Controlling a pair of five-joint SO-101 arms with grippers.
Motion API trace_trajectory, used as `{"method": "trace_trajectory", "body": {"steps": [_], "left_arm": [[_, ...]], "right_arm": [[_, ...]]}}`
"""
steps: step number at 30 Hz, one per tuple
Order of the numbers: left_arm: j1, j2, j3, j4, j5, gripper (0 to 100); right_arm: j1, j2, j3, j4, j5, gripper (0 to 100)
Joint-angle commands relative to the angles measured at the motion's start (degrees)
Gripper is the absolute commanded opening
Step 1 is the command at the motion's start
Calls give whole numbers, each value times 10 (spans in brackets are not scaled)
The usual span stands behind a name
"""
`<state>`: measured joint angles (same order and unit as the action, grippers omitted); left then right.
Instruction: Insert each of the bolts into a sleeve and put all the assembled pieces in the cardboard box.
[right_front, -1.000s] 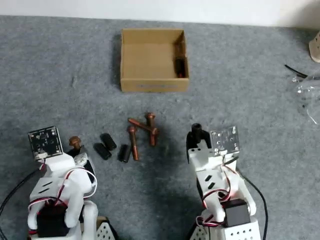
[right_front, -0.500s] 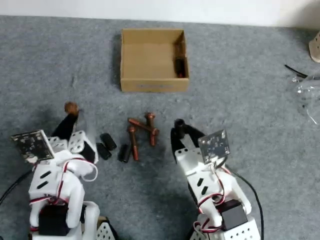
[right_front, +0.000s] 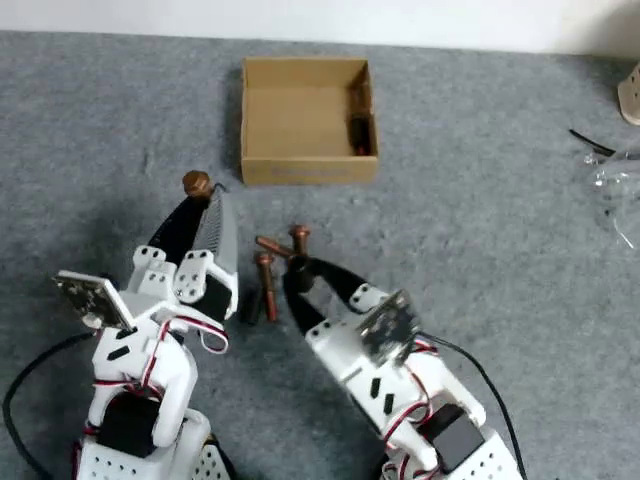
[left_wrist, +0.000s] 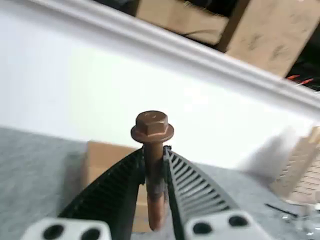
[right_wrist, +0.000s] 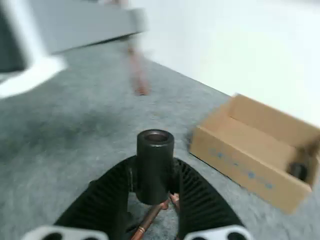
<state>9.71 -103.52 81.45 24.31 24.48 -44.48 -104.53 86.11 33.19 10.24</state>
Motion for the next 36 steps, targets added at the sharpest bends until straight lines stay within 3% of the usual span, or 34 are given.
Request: {"method": "trace_trajectory", "body": {"steps": [1, 5, 8, 10, 18, 24, 30, 36], "left_arm": [[44, -2, -10, -26, 4, 5], [73, -2, -10, -25, 10, 5], [75, -2, -26, -15, 68, 5], [74, -2, -46, 21, 97, 5], [79, -2, -122, 172, 97, 5], [86, -2, -73, 156, 97, 5], [145, -2, -50, 132, 96, 5], [147, -1, -39, 129, 96, 5]], "right_arm": [[-22, -7, 8, -4, 27, 5], [-16, -7, 29, -5, 30, 5], [-7, -7, 39, -5, 30, 5], [7, -7, 40, -5, 31, 5], [40, -7, 37, -6, 31, 5], [23, -7, 38, -6, 31, 5], [15, -7, 39, -6, 31, 5], [15, -7, 39, -4, 31, 5]]}}
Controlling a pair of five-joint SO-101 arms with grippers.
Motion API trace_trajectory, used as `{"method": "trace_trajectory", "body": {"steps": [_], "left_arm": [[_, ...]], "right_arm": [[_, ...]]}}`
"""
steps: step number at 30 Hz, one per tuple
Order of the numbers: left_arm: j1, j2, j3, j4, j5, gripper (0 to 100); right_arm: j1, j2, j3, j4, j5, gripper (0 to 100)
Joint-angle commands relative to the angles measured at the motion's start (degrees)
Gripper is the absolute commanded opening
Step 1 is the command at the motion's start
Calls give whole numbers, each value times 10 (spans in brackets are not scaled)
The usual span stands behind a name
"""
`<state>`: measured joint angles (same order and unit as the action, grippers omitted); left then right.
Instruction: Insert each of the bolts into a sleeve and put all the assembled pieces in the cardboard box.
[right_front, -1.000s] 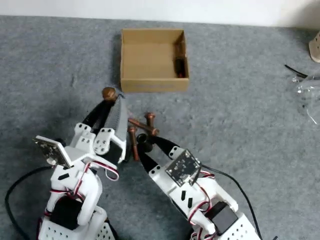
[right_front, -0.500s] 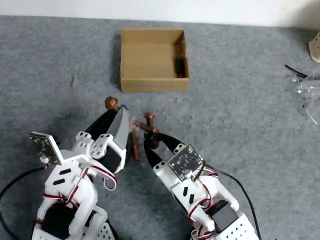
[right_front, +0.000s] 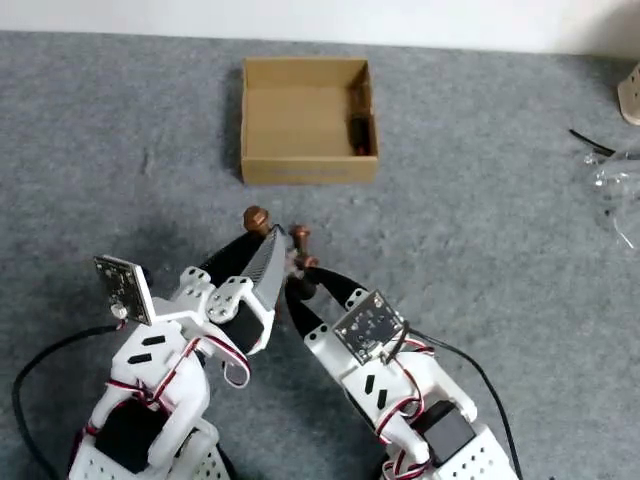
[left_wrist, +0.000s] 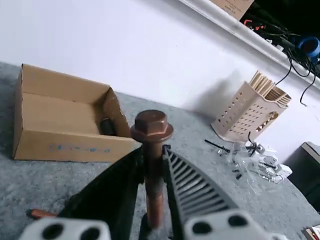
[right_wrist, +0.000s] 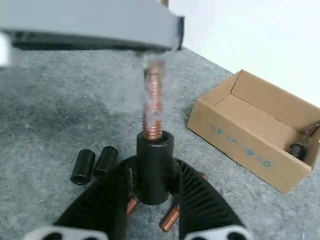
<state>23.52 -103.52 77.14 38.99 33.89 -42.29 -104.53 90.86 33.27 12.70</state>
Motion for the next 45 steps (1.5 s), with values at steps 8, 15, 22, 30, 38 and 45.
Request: {"method": "trace_trajectory", "body": {"steps": [8, 15, 22, 30, 38, 45], "left_arm": [[14, -1, 26, -16, 2, 5], [27, -1, 51, -14, -52, 5], [51, -1, 90, -14, -113, 5], [47, -1, 89, -17, -113, 7], [46, -1, 89, -17, -113, 7], [46, -1, 88, -17, -113, 8]], "right_arm": [[-4, -7, -8, -5, 6, 5], [-3, -7, -8, -5, 6, 5], [13, -7, -9, -5, 6, 5], [13, -7, -9, -5, 6, 5], [13, -7, -9, -5, 6, 5], [13, -7, -9, -5, 6, 5]]}}
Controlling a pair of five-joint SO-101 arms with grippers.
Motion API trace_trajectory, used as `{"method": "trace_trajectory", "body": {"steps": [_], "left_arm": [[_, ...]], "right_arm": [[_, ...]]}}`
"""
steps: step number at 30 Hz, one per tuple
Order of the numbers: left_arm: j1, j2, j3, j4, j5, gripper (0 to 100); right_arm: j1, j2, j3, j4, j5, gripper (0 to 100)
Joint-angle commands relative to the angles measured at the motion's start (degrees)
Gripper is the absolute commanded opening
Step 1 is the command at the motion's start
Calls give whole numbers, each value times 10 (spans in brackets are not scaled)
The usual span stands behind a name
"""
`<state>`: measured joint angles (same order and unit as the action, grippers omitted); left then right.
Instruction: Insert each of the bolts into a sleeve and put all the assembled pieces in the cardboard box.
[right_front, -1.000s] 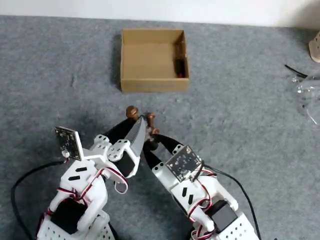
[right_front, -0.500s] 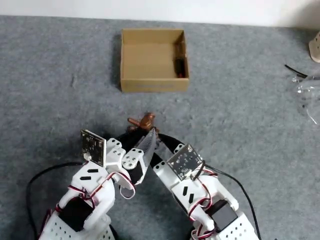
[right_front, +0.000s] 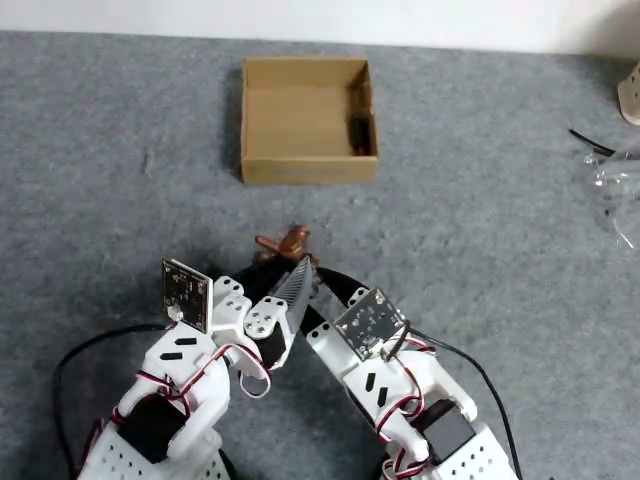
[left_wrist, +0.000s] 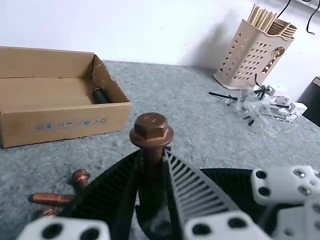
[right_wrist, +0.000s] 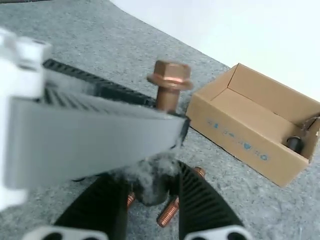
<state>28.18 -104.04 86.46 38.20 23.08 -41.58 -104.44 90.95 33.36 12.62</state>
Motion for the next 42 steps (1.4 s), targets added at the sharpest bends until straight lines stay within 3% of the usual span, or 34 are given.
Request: {"method": "trace_trajectory", "body": {"steps": [1, 10, 16, 22, 29, 34, 42], "left_arm": [[0, 4, -5, -9, -4, 8], [-1, 4, -5, -9, -4, 9], [-44, 4, -6, -9, 19, 141], [-51, 4, -31, 7, 25, 143], [-44, 4, -65, 45, 26, 143], [5, 4, -120, 101, 26, 146], [27, 4, -113, 103, 24, 146]], "right_arm": [[6, -8, -10, -6, 7, 5], [6, -8, -10, -6, 7, 5], [6, -8, -10, -6, 7, 5], [6, -8, -9, -6, 7, 5], [6, -8, -9, -7, 7, 5], [6, -8, -9, -7, 7, 5], [6, -8, -9, -7, 7, 5]]}}
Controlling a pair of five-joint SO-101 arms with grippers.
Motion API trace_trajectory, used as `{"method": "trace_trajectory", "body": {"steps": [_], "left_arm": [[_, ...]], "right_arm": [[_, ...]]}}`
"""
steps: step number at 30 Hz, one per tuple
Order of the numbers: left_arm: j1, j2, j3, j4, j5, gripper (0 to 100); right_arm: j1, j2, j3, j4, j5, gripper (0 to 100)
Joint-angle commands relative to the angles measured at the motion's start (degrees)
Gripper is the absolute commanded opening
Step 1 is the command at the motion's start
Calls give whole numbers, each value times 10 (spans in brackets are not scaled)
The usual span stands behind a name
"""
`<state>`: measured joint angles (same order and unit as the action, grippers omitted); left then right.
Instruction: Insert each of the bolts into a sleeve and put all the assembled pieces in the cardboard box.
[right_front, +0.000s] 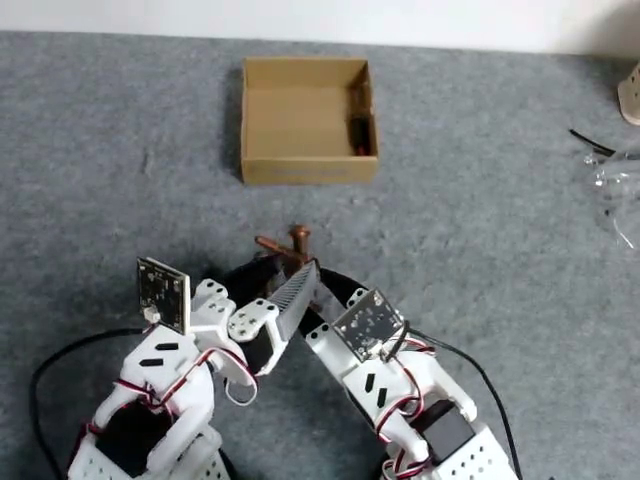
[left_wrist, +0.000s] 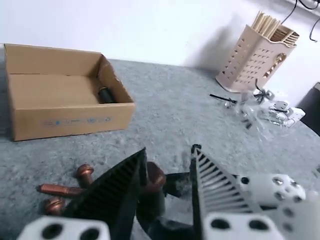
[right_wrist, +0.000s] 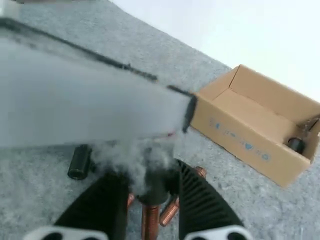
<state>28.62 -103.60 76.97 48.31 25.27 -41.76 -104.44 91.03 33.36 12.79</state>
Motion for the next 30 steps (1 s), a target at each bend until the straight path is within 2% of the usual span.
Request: {"method": "trace_trajectory", "body": {"steps": [1, 5, 11, 14, 17, 20, 22, 26, 30], "left_arm": [[23, 0, -17, 1, 2, 145], [-22, -1, -20, -1, 0, 144], [-218, 0, -1, -18, 3, 143], [-275, 0, 25, -62, 4, 143], [-290, 0, 67, -121, 4, 123], [-290, 0, 109, -187, 0, 14], [-290, 0, 127, -218, 0, 16], [-290, 0, 137, -223, 0, 6], [-290, 4, 138, -222, -2, 6]], "right_arm": [[7, -8, -10, -7, 5, 5], [8, -8, -10, -7, 5, 5], [29, -8, -12, -7, 5, 5], [29, -8, -11, -7, 5, 5], [29, -8, -10, -7, 5, 5], [29, -8, -9, -7, 5, 5], [29, -8, -9, -7, 5, 5], [42, -8, 0, -8, 5, 5], [66, -8, 23, -51, 2, 5]]}}
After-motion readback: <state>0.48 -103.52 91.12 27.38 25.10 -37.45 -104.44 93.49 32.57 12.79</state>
